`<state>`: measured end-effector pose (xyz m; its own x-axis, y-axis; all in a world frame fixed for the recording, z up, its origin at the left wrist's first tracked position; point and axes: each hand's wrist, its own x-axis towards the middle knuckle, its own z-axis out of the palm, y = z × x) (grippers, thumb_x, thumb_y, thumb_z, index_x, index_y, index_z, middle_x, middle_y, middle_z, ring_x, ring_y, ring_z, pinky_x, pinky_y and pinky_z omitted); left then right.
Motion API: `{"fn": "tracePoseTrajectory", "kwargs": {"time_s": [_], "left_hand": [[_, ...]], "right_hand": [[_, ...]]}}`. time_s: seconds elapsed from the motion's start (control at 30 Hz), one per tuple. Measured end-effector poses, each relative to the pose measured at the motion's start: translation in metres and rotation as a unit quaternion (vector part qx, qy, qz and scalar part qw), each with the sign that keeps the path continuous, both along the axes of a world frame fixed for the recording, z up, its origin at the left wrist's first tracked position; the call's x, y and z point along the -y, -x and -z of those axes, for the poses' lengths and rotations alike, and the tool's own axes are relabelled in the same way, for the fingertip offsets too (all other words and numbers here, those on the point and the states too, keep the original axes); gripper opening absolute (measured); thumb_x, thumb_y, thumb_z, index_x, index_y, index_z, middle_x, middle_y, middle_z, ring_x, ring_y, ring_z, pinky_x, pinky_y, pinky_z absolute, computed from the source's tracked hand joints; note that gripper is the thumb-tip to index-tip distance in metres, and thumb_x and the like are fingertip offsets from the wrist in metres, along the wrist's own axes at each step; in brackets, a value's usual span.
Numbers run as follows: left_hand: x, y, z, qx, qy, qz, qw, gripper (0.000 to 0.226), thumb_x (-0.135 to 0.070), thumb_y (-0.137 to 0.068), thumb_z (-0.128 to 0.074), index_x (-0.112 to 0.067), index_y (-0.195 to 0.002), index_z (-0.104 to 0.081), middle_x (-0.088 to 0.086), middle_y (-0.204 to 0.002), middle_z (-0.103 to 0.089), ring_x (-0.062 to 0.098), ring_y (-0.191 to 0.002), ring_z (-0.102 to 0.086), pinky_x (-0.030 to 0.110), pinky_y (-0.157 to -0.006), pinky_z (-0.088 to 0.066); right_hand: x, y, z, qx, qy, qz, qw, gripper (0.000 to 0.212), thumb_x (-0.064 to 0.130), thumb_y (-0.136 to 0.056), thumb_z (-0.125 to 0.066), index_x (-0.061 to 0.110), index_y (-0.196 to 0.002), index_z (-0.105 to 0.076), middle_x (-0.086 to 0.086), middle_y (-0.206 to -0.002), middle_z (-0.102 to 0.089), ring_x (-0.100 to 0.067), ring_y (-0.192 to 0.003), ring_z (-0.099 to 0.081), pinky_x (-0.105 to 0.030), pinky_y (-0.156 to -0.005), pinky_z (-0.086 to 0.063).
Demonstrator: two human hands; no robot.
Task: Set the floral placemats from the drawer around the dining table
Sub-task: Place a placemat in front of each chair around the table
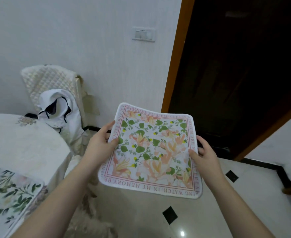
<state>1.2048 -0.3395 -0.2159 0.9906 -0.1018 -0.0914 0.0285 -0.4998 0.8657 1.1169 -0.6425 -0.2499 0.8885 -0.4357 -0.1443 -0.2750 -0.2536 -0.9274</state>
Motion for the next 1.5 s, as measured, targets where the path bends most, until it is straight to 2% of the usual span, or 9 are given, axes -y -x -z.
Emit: {"fn": "tracePoseTrajectory", "kwargs": {"time_s": [0.27, 0.53, 0.67, 0.8, 0.93, 1.07, 1.23, 1.4, 1.5], "left_hand": [[0.02, -0.102, 0.016, -0.031, 0.012, -0.058, 0.998, 0.062, -0.017, -0.093, -0.059, -0.041, -0.146, -0.037, -0.009, -0.095, -0.075, 0.013, -0.069, -0.075, 0.04, -0.065, -0.062], [0.047, -0.194, 0.01, -0.04, 0.017, -0.149, 0.988, 0.058, -0.017, -0.094, -0.06, -0.043, -0.141, -0.039, -0.012, -0.098, -0.072, 0.011, -0.072, -0.074, 0.04, -0.067, -0.062], [0.039, -0.221, 0.011, -0.05, 0.039, -0.194, 0.979, 0.059, -0.015, -0.094, -0.059, -0.041, -0.143, -0.039, -0.014, -0.102, -0.071, 0.012, -0.074, -0.075, 0.038, -0.067, -0.062], [0.014, -0.247, 0.012, -0.05, 0.029, -0.241, 0.969, 0.059, -0.016, -0.095, -0.059, -0.042, -0.144, -0.039, -0.009, -0.102, -0.072, 0.011, -0.069, -0.074, 0.027, -0.056, -0.058], [-0.027, -0.271, 0.024, -0.045, 0.047, -0.29, 0.955, 0.06, -0.017, -0.093, -0.061, -0.044, -0.143, -0.041, -0.008, -0.101, -0.075, 0.013, -0.072, -0.075, 0.04, -0.071, -0.061], [-0.067, -0.294, 0.032, -0.043, 0.073, -0.325, 0.942, 0.057, -0.018, -0.094, -0.061, -0.045, -0.14, -0.042, -0.009, -0.101, -0.074, 0.011, -0.071, -0.075, 0.026, -0.059, -0.058], [-0.125, -0.323, 0.041, -0.04, 0.078, -0.361, 0.928, 0.06, -0.019, -0.093, -0.061, -0.046, -0.142, -0.04, -0.007, -0.104, -0.074, 0.013, -0.076, -0.075, 0.04, -0.071, -0.062], [-0.176, -0.339, 0.039, -0.04, 0.053, -0.393, 0.917, 0.061, -0.02, -0.093, -0.061, -0.047, -0.143, -0.038, -0.008, -0.105, -0.073, 0.01, -0.074, -0.074, 0.034, -0.068, -0.061], [-0.199, -0.34, 0.041, -0.042, 0.045, -0.415, 0.908, 0.062, -0.019, -0.093, -0.061, -0.046, -0.144, -0.038, -0.01, -0.101, -0.074, 0.011, -0.072, -0.074, 0.038, -0.07, -0.061]], "right_hand": [[0.025, -0.14, 0.019, -0.008, 0.007, -0.048, 0.999, 0.054, 0.018, -0.096, -0.06, 0.037, -0.143, -0.04, 0.011, -0.098, -0.072, -0.006, -0.084, -0.072, -0.04, -0.073, -0.062], [0.053, -0.28, 0.009, -0.005, -0.033, -0.137, 0.99, 0.054, 0.015, -0.097, -0.058, 0.036, -0.144, -0.04, 0.011, -0.1, -0.07, -0.004, -0.081, -0.072, -0.027, -0.06, -0.06], [0.041, -0.335, 0.01, -0.006, -0.033, -0.179, 0.983, 0.052, 0.012, -0.097, -0.057, 0.036, -0.142, -0.043, 0.009, -0.1, -0.071, -0.006, -0.081, -0.072, -0.034, -0.065, -0.062], [0.014, -0.384, 0.013, -0.002, -0.024, -0.223, 0.975, 0.049, 0.012, -0.097, -0.057, 0.034, -0.139, -0.046, 0.008, -0.097, -0.072, -0.007, -0.08, -0.073, -0.036, -0.066, -0.062], [-0.026, -0.43, 0.017, 0.002, -0.02, -0.264, 0.964, 0.05, 0.013, -0.097, -0.057, 0.037, -0.139, -0.045, 0.007, -0.097, -0.072, -0.007, -0.08, -0.073, -0.036, -0.065, -0.062], [-0.076, -0.476, 0.02, -0.005, -0.021, -0.309, 0.951, 0.054, 0.013, -0.098, -0.056, 0.038, -0.143, -0.04, 0.003, -0.102, -0.073, -0.011, -0.08, -0.074, -0.04, -0.066, -0.062], [-0.139, -0.523, 0.015, -0.01, -0.036, -0.343, 0.939, 0.052, 0.012, -0.099, -0.054, 0.042, -0.139, -0.042, 0.003, -0.102, -0.072, -0.013, -0.074, -0.074, -0.028, -0.051, -0.058], [-0.195, -0.564, 0.021, -0.004, -0.008, -0.388, 0.922, 0.056, 0.017, -0.097, -0.058, 0.039, -0.145, -0.038, 0.002, -0.101, -0.074, -0.014, -0.075, -0.075, -0.044, -0.063, -0.062], [-0.225, -0.581, 0.022, 0.001, -0.017, -0.423, 0.906, 0.053, 0.015, -0.097, -0.058, 0.041, -0.14, -0.041, 0.002, -0.101, -0.074, -0.015, -0.076, -0.075, -0.043, -0.062, -0.062]]}}
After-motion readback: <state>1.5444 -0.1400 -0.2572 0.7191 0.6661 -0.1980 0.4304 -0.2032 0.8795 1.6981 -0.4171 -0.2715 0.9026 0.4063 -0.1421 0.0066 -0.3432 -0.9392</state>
